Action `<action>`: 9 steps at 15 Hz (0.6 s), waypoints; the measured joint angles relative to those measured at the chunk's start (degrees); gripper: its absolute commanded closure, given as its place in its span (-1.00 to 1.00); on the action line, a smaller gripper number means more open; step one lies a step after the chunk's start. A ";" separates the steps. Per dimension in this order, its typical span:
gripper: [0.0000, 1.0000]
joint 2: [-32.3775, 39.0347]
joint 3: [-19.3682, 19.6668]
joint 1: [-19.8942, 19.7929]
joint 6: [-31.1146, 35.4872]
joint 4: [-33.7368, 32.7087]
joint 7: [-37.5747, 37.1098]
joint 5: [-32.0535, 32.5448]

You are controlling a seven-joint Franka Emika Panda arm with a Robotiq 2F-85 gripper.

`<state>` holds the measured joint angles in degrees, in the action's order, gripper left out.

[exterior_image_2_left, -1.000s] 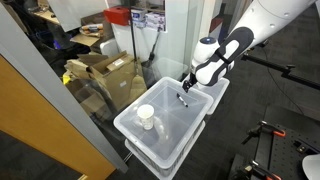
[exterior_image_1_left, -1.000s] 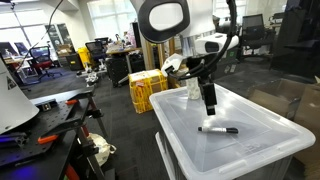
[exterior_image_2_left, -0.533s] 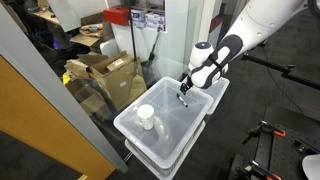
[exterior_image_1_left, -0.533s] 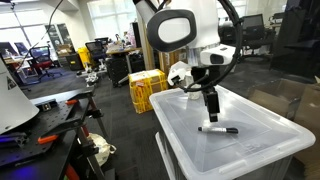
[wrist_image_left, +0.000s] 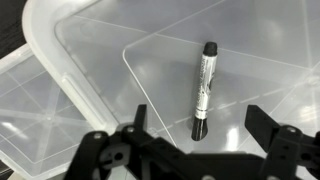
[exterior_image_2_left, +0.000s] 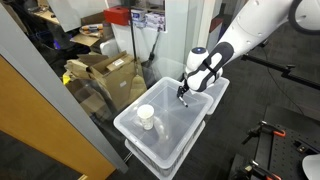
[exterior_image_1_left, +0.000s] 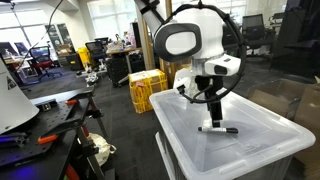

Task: Put the marker inside the cup

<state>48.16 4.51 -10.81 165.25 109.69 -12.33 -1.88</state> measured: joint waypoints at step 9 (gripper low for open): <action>-1.00 4.81 -1.75 -1.62 -1.11 -5.50 2.56 -1.75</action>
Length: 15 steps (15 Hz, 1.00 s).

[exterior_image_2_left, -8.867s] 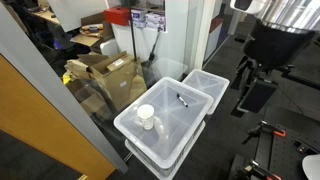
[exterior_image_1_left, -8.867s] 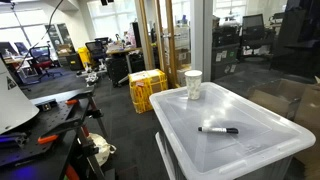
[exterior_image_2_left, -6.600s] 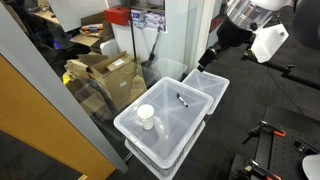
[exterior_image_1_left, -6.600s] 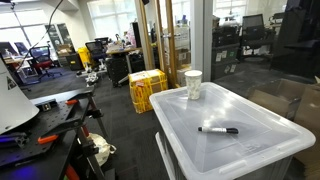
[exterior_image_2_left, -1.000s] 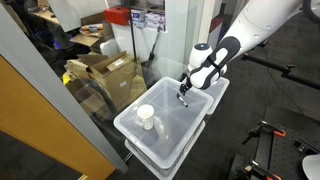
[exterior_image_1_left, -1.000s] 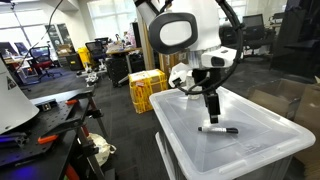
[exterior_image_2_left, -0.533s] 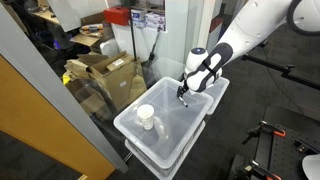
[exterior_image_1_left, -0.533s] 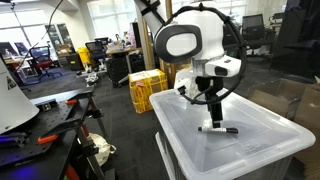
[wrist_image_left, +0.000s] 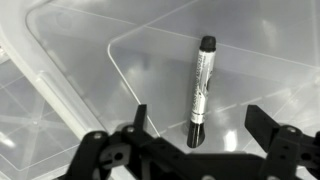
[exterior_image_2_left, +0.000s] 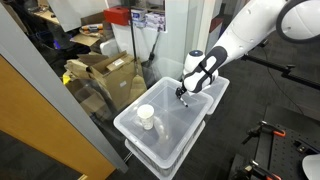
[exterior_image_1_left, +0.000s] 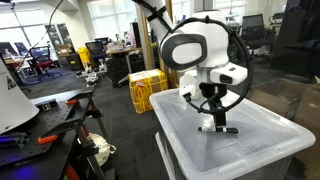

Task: Put the marker inside the cup

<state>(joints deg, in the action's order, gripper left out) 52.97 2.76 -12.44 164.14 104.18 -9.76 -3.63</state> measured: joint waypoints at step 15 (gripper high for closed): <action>-0.98 6.74 -0.92 -1.25 -6.37 -9.54 1.73 -0.20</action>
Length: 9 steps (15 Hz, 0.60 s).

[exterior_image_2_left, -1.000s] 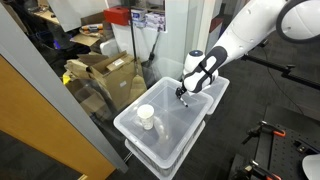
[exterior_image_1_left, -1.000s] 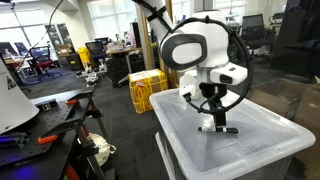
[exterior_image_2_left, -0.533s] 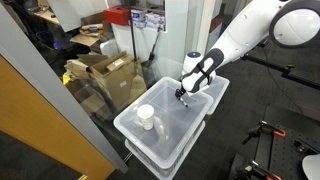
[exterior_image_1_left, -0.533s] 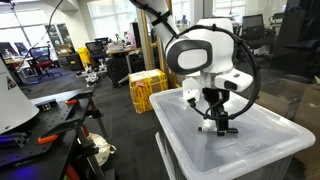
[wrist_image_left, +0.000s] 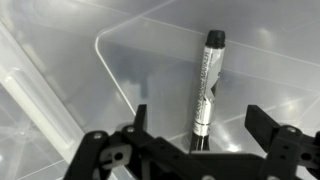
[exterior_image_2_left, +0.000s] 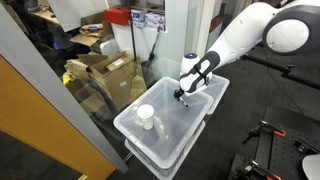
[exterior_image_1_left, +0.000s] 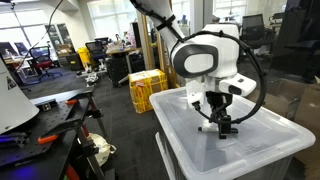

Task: Put the marker inside the cup

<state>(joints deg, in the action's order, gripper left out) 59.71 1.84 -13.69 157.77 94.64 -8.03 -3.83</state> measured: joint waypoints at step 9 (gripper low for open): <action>-0.62 2.73 0.00 0.07 -2.83 -4.54 0.00 0.00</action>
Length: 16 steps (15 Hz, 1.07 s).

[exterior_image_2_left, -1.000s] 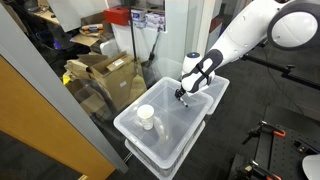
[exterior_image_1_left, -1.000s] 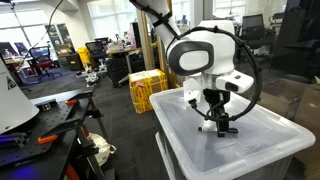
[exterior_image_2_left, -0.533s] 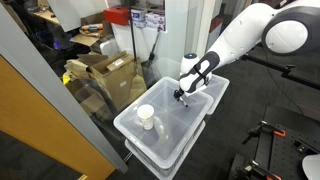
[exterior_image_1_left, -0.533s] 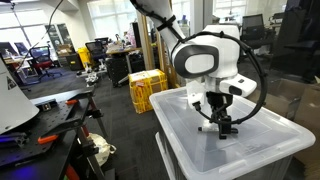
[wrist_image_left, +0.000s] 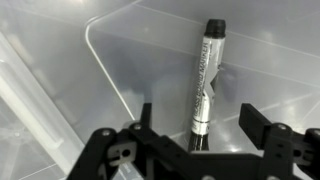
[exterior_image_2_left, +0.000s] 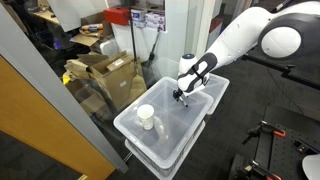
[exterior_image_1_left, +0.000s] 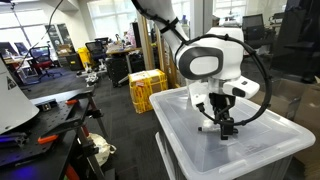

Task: Put the marker inside the cup

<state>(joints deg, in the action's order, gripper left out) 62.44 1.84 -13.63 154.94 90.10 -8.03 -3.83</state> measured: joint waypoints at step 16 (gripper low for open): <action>0.91 1.43 0.00 0.09 -0.99 -2.58 0.00 0.00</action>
<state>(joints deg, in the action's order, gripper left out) 63.87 1.84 -13.54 153.96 87.52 -8.03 -3.83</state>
